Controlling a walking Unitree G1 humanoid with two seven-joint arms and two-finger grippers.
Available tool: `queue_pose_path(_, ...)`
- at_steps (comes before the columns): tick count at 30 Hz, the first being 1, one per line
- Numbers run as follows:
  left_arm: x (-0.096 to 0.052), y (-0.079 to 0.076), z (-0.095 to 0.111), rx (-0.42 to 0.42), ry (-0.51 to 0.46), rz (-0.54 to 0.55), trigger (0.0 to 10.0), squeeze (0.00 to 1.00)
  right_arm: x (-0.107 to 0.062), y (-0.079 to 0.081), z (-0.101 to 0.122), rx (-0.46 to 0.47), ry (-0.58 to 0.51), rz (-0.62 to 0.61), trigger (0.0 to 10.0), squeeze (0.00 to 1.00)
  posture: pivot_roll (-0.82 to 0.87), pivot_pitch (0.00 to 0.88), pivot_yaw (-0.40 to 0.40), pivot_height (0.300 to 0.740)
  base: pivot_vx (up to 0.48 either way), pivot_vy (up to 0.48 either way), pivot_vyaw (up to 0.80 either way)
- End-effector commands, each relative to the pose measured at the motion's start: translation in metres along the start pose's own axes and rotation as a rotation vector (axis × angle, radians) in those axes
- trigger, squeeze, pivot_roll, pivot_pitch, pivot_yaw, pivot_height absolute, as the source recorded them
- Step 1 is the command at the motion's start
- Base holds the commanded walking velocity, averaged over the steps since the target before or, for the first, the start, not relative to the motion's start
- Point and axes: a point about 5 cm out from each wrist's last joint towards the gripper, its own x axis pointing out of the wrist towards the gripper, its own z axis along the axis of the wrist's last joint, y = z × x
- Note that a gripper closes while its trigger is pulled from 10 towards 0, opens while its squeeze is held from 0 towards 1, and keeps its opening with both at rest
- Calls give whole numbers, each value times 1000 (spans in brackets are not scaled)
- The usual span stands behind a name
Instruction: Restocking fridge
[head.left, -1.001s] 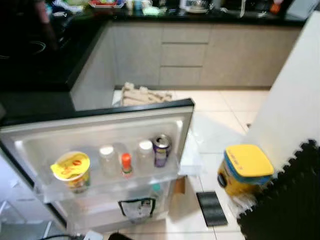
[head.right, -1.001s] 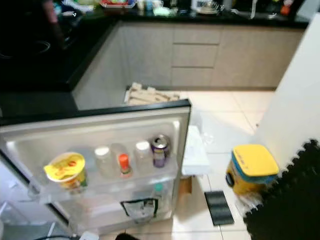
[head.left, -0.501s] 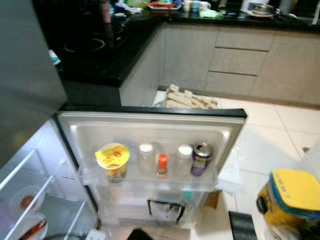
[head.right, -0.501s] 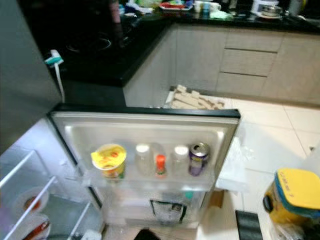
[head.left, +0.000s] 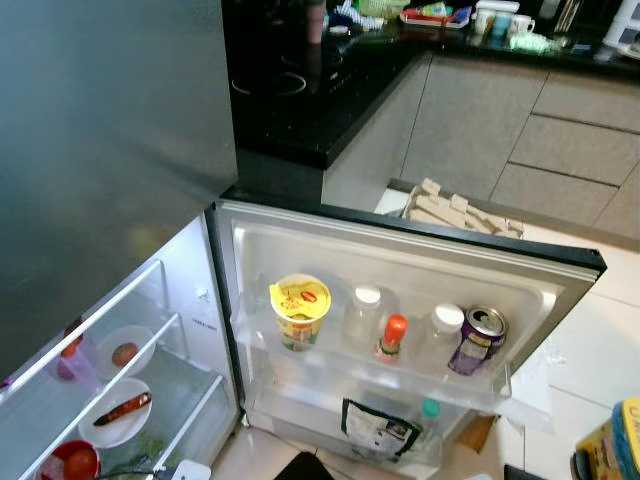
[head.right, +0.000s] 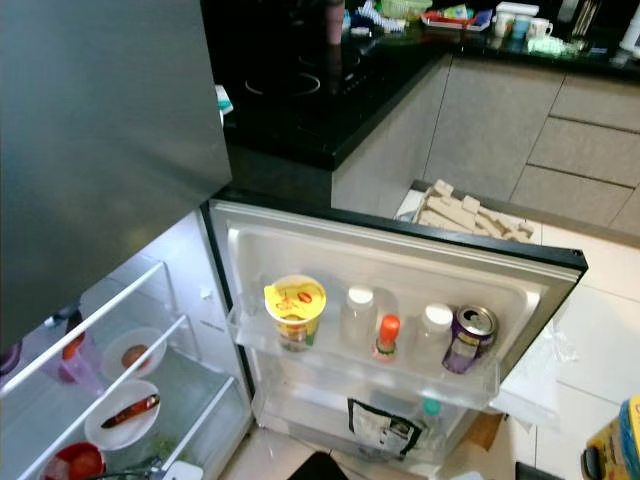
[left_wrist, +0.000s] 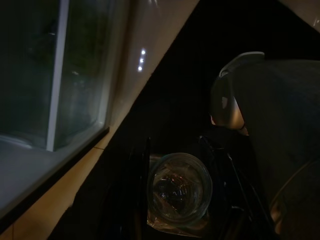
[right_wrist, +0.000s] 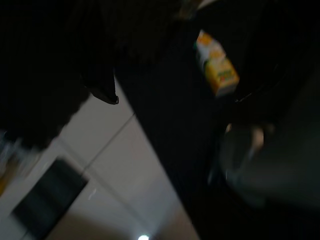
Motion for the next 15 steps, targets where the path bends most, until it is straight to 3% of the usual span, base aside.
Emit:
queue_pose_path(1,1,-6,0,-7,1,-21,10000,0,-1,-4,-3,15,11,-14,10000,0,15,0,-40,740,0,-472,0)
queue_pose_path(5,1,-6,0,-7,3,-20,10000,0,-1,-5,-3,15,16,-17,10000,0,15,0,-40,740,0,-377,0)
queue_pose_path(15,1,-6,1,-17,-5,-13,10000,0,-1,-5,-4,14,21,-16,10000,0,15,0,-40,740,0,0,0)
